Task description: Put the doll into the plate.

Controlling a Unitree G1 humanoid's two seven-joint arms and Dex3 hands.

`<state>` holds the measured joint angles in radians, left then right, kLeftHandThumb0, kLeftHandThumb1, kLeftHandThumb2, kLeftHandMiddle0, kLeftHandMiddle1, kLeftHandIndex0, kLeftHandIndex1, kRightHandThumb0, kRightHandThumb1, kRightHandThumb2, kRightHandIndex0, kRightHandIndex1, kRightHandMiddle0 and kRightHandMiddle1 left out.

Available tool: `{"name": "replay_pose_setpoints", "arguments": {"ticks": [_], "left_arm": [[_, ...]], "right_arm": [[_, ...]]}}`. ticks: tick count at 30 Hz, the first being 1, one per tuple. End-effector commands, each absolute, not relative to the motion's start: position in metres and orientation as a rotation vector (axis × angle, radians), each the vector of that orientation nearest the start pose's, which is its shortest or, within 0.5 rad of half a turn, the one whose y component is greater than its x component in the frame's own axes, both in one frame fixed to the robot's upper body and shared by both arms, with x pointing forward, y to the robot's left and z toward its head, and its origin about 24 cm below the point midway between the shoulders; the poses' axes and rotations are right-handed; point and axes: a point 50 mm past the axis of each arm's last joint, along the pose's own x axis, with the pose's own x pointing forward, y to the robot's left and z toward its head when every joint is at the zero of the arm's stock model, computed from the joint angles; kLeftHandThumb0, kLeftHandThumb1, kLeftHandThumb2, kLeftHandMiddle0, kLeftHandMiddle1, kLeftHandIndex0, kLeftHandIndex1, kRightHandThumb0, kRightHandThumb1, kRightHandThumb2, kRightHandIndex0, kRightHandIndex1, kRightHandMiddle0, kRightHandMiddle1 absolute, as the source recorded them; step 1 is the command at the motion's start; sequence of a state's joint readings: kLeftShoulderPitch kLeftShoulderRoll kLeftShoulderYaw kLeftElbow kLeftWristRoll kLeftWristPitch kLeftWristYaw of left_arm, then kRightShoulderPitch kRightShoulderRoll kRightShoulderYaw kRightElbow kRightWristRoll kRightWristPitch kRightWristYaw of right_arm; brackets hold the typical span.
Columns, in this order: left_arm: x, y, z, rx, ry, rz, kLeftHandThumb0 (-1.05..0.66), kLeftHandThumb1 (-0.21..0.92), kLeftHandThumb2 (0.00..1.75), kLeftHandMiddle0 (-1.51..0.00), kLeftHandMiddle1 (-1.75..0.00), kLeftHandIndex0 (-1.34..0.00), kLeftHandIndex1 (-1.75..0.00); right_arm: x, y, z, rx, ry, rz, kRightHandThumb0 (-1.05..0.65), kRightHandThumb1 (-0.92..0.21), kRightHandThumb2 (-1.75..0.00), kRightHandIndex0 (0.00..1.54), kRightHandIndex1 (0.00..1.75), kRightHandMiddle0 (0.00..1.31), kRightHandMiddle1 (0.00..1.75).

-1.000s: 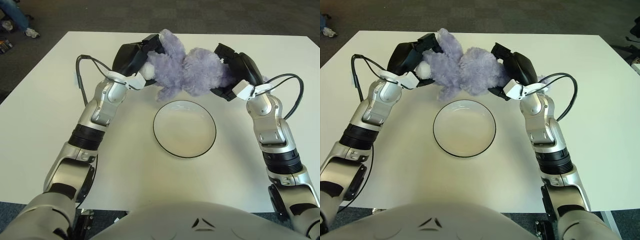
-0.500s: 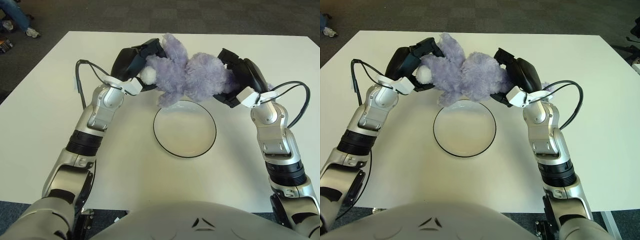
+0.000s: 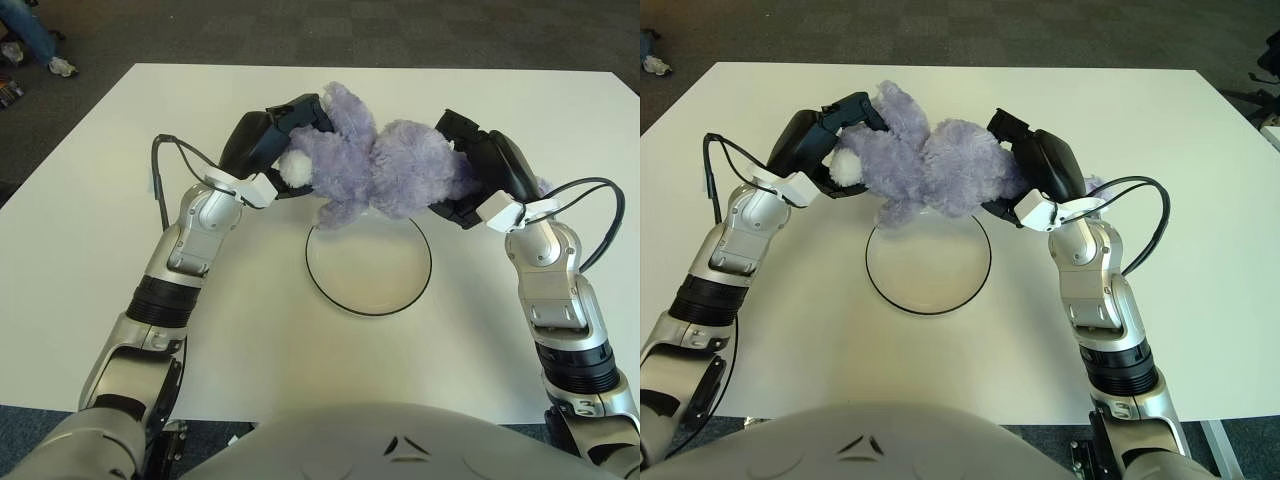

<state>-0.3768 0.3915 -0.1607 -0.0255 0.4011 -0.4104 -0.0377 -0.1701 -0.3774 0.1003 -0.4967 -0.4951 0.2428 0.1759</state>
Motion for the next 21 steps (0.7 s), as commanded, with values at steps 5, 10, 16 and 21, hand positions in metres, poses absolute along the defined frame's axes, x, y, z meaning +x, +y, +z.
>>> {"name": "replay_pose_setpoints", "arguments": {"ticks": [5,10,16,21], "left_arm": [[0.28,0.129,0.17,0.788,-0.844,-0.353,-0.01,0.2,1.4,-0.58,-1.65,-0.65,-1.68],[0.278,0.129,0.172,0.788,-0.855,-0.37,-0.01,0.21,1.39,-0.57,-1.64,-0.66,-1.69],[0.273,0.13,0.172,0.793,-0.861,-0.395,-0.01,0.21,1.39,-0.57,-1.64,-0.67,-1.68],[0.271,0.13,0.17,0.796,-0.86,-0.412,-0.01,0.21,1.38,-0.56,-1.65,-0.68,-1.65]], "right_arm": [[0.248,-0.155,0.177,-0.873,-0.453,0.116,0.0,0.02,-1.65,0.91,1.6,0.64,1.75],[0.246,-0.156,0.175,-0.867,-0.448,0.119,0.0,0.01,-1.64,0.89,1.6,0.64,1.75],[0.242,-0.157,0.172,-0.861,-0.436,0.126,0.0,-0.02,-1.61,0.86,1.62,0.62,1.75],[0.24,-0.157,0.17,-0.855,-0.425,0.131,0.0,-0.03,-1.61,0.85,1.64,0.62,1.75]]}}
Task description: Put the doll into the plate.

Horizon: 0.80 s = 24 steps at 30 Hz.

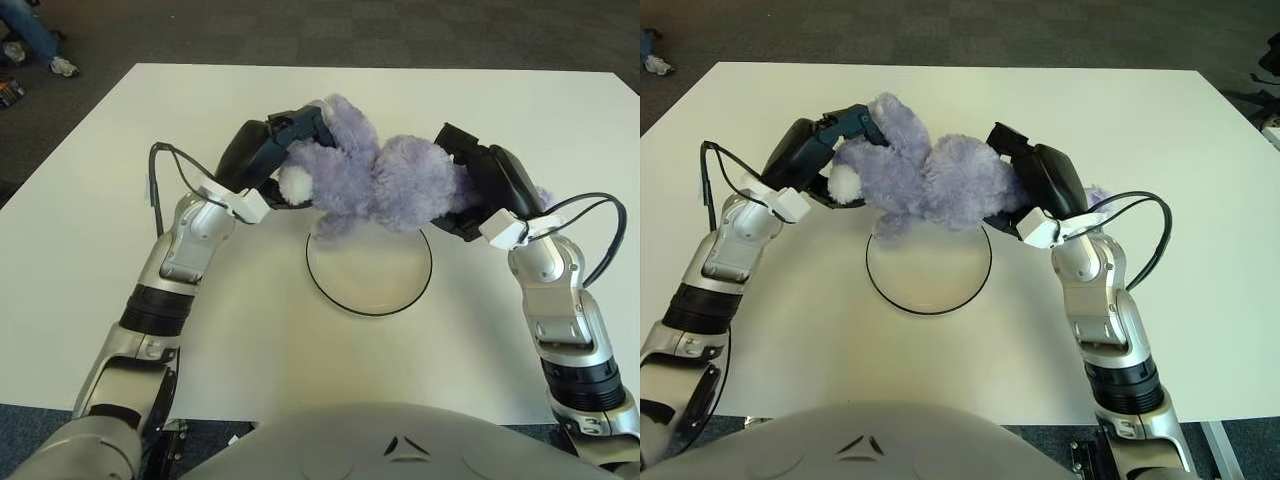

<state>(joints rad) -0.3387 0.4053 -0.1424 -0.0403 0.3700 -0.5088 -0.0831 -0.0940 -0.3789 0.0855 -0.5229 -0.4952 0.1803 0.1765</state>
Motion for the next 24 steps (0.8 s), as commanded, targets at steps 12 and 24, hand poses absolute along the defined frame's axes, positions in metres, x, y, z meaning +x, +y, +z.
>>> {"name": "replay_pose_setpoints", "arguments": {"ticks": [12,24], "left_arm": [[0.265,0.127,0.161,0.799,-0.826,-0.481,-0.01,0.22,1.37,-0.57,-1.65,-0.66,-1.65],[0.262,0.124,0.157,0.806,-0.791,-0.528,-0.01,0.19,1.42,-0.62,-1.74,-0.65,-1.59]], "right_arm": [[0.233,-0.154,0.165,-0.858,-0.355,0.17,0.0,-0.06,-1.58,0.81,1.66,0.6,1.75],[0.229,-0.154,0.162,-0.862,-0.317,0.175,0.0,-0.08,-1.55,0.8,1.64,0.58,1.75]]}}
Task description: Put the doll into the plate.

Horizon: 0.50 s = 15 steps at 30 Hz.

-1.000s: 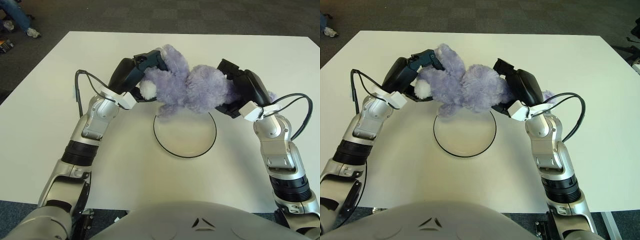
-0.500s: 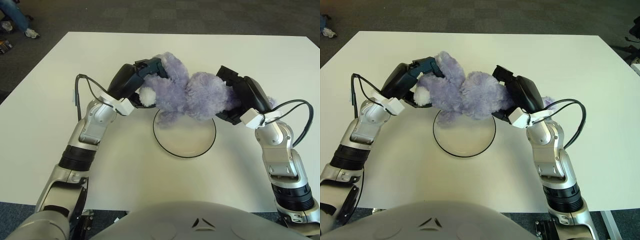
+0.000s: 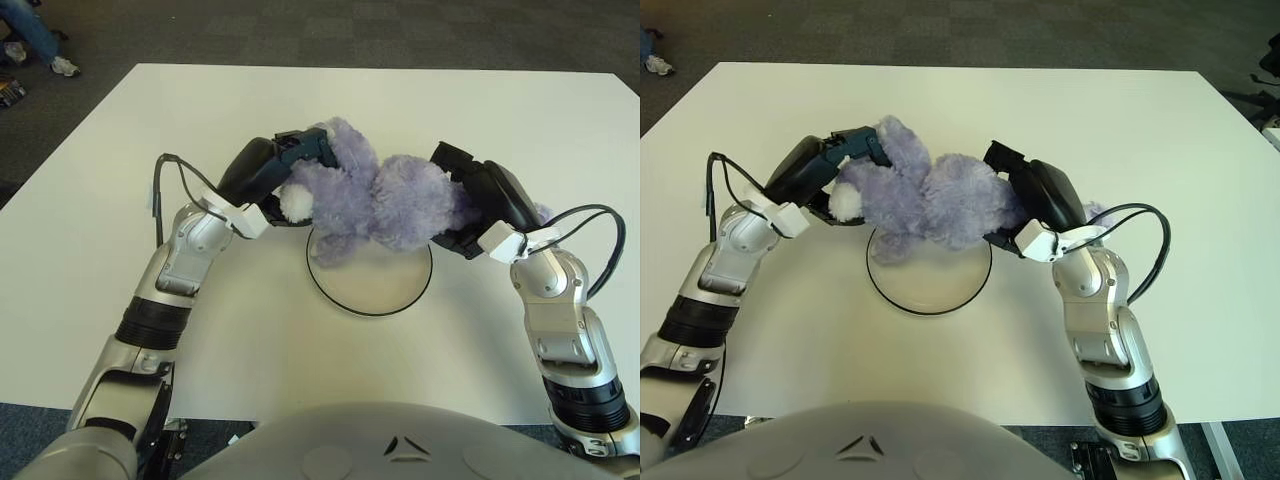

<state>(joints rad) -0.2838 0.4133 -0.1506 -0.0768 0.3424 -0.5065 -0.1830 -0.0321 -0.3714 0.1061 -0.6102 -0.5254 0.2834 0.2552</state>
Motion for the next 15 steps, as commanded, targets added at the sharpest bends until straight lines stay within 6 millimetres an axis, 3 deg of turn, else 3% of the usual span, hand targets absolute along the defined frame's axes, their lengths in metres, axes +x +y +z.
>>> {"name": "replay_pose_setpoints", "arguments": {"ticks": [1,15], "left_arm": [[0.262,0.1242,0.1571,0.807,-0.791,-0.53,-0.01,0.17,1.42,-0.64,-1.74,-0.65,-1.57],[0.2613,0.1255,0.1532,0.796,-0.76,-0.558,-0.01,0.11,1.45,-0.71,-1.75,-0.75,-1.43]], "right_arm": [[0.2291,-0.1539,0.1613,-0.861,-0.317,0.176,0.0,-0.08,-1.55,0.8,1.64,0.58,1.75],[0.2281,-0.1548,0.1593,-0.849,-0.299,0.197,0.0,-0.08,-1.56,0.81,1.63,0.59,1.75]]}}
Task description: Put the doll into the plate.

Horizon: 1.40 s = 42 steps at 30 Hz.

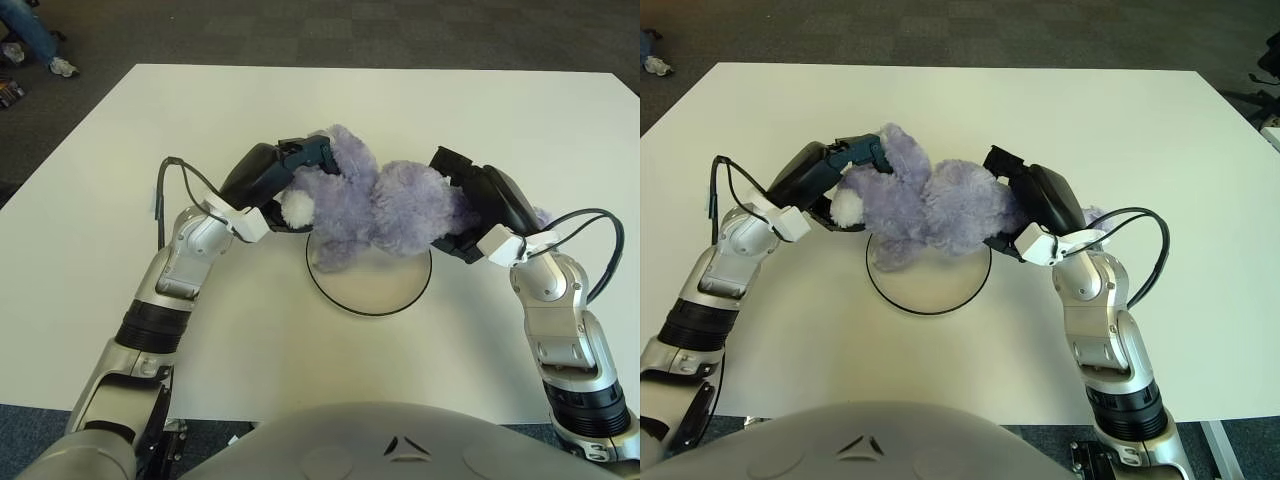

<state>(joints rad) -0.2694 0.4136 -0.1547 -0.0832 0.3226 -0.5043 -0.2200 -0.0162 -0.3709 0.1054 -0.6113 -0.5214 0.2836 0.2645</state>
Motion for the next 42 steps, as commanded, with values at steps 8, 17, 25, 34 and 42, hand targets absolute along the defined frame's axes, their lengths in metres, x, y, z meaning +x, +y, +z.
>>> {"name": "replay_pose_setpoints", "arguments": {"ticks": [8,17,25,34,42], "left_arm": [[0.261,0.126,0.153,0.785,-0.721,-0.576,-0.01,0.12,1.44,-0.71,-1.75,-0.75,-1.41],[0.26,0.129,0.154,0.778,-0.671,-0.601,-0.01,0.2,1.35,-0.66,-1.75,-0.7,-1.41],[0.26,0.132,0.155,0.771,-0.609,-0.625,-0.01,0.38,1.14,-0.57,-1.75,-0.56,-1.4],[0.26,0.134,0.157,0.754,-0.538,-0.663,-0.01,0.53,1.02,-0.39,-1.7,-0.39,-1.66],[0.26,0.135,0.158,0.744,-0.509,-0.678,0.19,0.41,1.12,-0.47,-1.74,-0.13,-1.37]], "right_arm": [[0.228,-0.157,0.159,-0.844,-0.274,0.2,0.0,-0.06,-1.59,0.79,1.71,0.61,1.72],[0.225,-0.162,0.163,-0.876,-0.229,0.217,-0.01,-0.11,-1.47,0.76,1.75,0.67,1.49],[0.225,-0.166,0.167,-0.888,-0.222,0.282,-0.01,-0.25,-1.37,0.59,1.75,0.54,1.66],[0.227,-0.171,0.169,-0.952,-0.236,0.321,-0.42,-0.37,-0.96,0.3,1.15,0.18,1.5],[0.227,-0.177,0.168,-0.987,-0.252,0.331,-0.63,-0.32,-0.93,0.21,0.97,0.01,1.2]]}}
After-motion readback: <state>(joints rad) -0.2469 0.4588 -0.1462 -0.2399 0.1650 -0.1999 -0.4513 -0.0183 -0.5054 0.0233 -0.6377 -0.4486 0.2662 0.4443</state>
